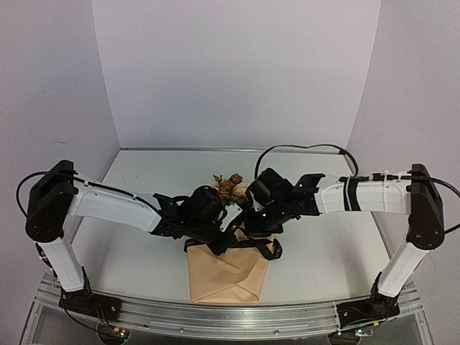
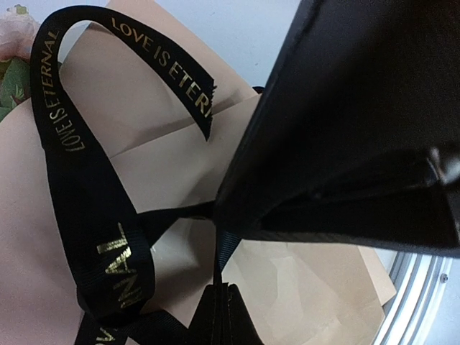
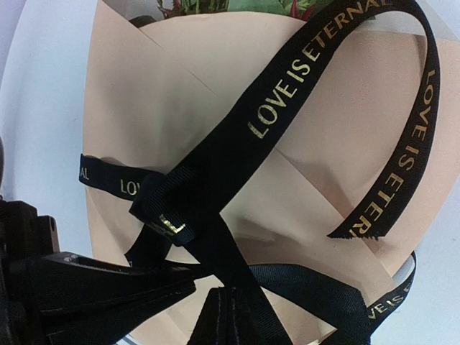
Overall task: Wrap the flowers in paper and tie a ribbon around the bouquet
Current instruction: Cross the ribbon over the folded bouquet.
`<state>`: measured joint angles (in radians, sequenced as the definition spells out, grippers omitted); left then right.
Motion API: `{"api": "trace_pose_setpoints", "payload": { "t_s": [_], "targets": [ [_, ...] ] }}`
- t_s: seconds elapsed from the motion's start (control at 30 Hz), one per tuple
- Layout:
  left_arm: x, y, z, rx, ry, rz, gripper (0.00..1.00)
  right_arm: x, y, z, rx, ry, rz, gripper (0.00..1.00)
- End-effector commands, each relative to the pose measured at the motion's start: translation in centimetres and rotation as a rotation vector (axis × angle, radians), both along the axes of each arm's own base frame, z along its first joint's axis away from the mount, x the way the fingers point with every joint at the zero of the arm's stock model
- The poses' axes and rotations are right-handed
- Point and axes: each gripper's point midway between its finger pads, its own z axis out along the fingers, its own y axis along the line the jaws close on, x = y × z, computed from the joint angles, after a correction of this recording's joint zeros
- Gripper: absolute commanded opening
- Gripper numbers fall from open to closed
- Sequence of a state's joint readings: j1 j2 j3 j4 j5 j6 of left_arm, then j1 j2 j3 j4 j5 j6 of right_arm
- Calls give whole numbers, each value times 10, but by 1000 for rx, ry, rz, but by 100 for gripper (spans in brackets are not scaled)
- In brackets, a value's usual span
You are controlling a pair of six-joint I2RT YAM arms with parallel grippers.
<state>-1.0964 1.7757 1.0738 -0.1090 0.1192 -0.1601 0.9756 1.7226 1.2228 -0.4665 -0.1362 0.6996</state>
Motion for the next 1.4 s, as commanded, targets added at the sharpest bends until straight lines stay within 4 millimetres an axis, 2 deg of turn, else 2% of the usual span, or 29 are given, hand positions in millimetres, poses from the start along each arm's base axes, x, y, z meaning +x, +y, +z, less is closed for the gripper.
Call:
{"api": "trace_pose_setpoints", "payload": {
  "t_s": [0.0, 0.13, 0.3, 0.4, 0.5, 0.6, 0.7, 0.87, 1.0, 1.17, 1.37],
  "targets": [
    [17, -25, 22, -110, -5, 78, 2, 10, -7, 3, -9, -28, -74, 0],
    [23, -30, 21, -124, 7, 117, 2, 14, -15, 3, -25, -49, -116, 7],
    [23, -33, 14, -118, 24, 124, 2, 17, -24, 15, -16, -90, -152, 29],
    [23, -33, 13, -116, 27, 125, 2, 18, -38, 23, -18, -126, -192, 44],
    [23, -34, 12, -115, 31, 121, 2, 17, -55, 33, -8, -162, -253, 53],
    [23, -36, 10, -115, 36, 118, 2, 11, -77, 24, -23, -166, -319, 55],
    [23, -35, 11, -117, 37, 119, 2, 3, -87, 6, -8, -139, -353, 55],
    [24, -38, 15, -123, 29, 117, 2, -2, -88, -17, 39, -91, -400, 54],
    [24, -39, 16, -126, 28, 112, 2, 4, -84, -26, 102, -63, -436, 52],
    [25, -39, 19, -130, 22, 112, 2, 8, -74, -38, 142, -19, -454, 44],
    [23, -38, 17, -128, 27, 110, 2, 11, -84, -49, 139, -23, -498, 38]
  ]
}}
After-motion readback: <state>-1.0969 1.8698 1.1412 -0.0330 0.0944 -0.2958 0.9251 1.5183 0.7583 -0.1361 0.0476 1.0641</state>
